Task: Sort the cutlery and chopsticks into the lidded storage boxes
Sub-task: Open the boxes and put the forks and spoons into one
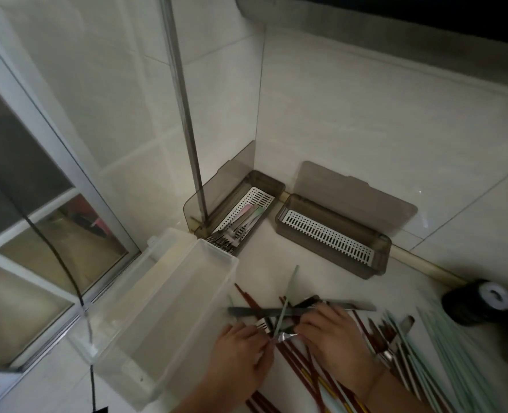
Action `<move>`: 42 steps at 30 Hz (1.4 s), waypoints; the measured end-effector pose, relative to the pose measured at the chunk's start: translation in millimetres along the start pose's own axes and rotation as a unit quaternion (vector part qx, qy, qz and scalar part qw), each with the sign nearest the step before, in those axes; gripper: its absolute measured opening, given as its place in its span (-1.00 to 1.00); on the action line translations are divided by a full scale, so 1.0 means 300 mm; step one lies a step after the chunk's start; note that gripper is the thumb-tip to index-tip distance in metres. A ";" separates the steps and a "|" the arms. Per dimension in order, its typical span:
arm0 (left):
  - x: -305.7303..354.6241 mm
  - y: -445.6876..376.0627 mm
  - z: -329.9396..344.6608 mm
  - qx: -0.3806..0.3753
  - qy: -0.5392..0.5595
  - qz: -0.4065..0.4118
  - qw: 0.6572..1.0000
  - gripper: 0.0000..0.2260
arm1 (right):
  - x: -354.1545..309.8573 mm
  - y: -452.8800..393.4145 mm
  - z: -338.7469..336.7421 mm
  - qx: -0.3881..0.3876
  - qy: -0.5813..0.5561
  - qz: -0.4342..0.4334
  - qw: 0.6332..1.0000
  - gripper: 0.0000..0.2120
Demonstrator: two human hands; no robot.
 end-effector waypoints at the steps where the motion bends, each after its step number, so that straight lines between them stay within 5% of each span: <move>1: 0.002 -0.002 -0.011 0.010 0.017 -0.005 1.000 -0.82 | 0.006 0.003 -0.019 0.023 0.000 0.001 1.000 -0.88; 7: -0.037 -0.031 -0.138 0.148 0.186 -0.061 0.969 -0.81 | 0.031 -0.097 -0.112 0.062 -0.029 -0.033 0.997 -0.91; 12: -0.048 -0.018 -0.196 0.192 0.253 -0.039 0.947 -0.81 | 0.193 -0.339 -0.112 0.006 -0.182 0.094 0.979 -0.84; 15: -0.046 -0.031 -0.111 0.092 0.077 -0.030 0.992 -0.70 | 0.230 -0.564 -0.102 -0.003 -0.119 0.073 0.990 -0.86; 18: -0.071 -0.016 0.002 -0.022 0.008 -0.057 0.998 -0.51 | 0.230 -0.765 -0.005 -0.076 0.020 0.034 0.996 -0.85; 20: -0.087 -0.016 -0.033 -0.074 -0.008 -0.048 0.996 -0.70 | 0.213 -0.851 0.083 -0.136 0.069 0.004 0.988 -0.81; 22: -0.013 0.012 -0.068 -0.047 -0.246 0.123 0.960 -0.40 | 0.180 -0.906 0.167 -0.193 0.110 -0.033 0.974 -0.83; 23: -0.027 0.005 -0.053 -0.055 -0.369 0.159 0.914 0.07 | 0.162 -0.923 0.203 -0.215 0.134 -0.053 0.966 -0.84; 24: -0.027 0.006 -0.039 -0.045 -0.374 0.168 0.911 0.09 | 0.144 -0.935 0.236 -0.234 0.151 -0.071 0.958 -0.85; 26: -0.110 -0.005 -0.009 -0.030 -0.175 0.012 0.984 -0.49 | 0.118 -0.945 0.297 -0.259 0.164 -0.092 0.947 -0.87; 28: -0.167 0.005 0.143 -0.090 -0.058 -0.104 0.989 -0.78 | 0.107 -0.954 0.331 -0.259 0.158 -0.092 0.948 -0.87; 32: -0.155 -0.039 0.070 -0.012 -0.049 -0.074 0.996 -0.81 | 0.134 -0.964 0.356 -0.239 0.108 -0.050 0.964 -0.79; 34: -0.149 -0.058 0.037 -0.037 -0.099 -0.065 0.992 -0.78 | 0.155 -0.960 0.340 -0.207 0.067 -0.021 0.976 -0.73; 39: -0.140 -0.070 0.055 -0.019 -0.074 -0.053 0.996 -0.67 | 0.249 -0.833 0.161 0.012 -0.135 0.114 0.984 -0.86; 42: -0.128 -0.070 0.054 -0.009 -0.067 -0.040 0.997 -0.71 | 0.259 -0.605 0.092 0.063 -0.116 0.139 0.981 -0.90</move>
Point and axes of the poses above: each hand's wrist, its own y-axis away from the middle knuckle, its own z-axis out of the palm, x = y × z, the point moved 10 cm from there along -y, towards the middle knuckle, and after that the axes turned 15 degrees about y, right-handed, at the moved point
